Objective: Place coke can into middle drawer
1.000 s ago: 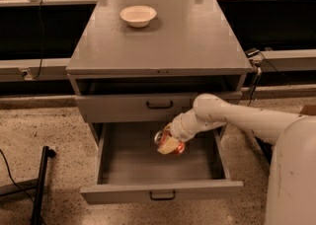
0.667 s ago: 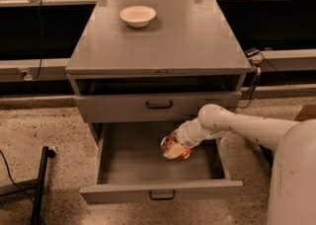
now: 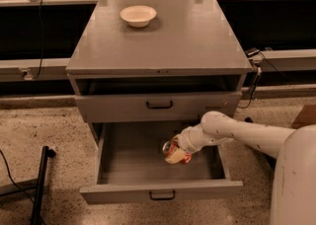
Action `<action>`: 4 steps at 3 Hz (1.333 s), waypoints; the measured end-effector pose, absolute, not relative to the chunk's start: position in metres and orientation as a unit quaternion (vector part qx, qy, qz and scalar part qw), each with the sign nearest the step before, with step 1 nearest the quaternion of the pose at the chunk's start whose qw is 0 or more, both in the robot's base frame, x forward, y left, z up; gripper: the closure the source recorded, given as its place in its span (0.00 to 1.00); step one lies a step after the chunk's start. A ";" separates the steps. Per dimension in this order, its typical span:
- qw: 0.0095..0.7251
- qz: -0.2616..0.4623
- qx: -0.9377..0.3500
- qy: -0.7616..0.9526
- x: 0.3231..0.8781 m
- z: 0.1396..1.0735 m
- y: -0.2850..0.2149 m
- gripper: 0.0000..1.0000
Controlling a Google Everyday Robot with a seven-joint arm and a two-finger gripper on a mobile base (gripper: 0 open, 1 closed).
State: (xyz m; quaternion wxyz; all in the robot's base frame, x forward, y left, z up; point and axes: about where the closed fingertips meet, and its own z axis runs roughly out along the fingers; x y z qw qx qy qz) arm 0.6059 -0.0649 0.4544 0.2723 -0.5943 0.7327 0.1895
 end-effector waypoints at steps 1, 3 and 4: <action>0.271 0.191 -0.595 0.732 0.605 0.453 -0.063 0.37; 0.270 0.194 -0.596 0.731 0.603 0.450 -0.060 0.00; 0.270 0.194 -0.596 0.731 0.603 0.450 -0.060 0.00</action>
Offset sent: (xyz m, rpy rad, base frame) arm -0.0008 0.0014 -0.0013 0.0008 0.0017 0.0031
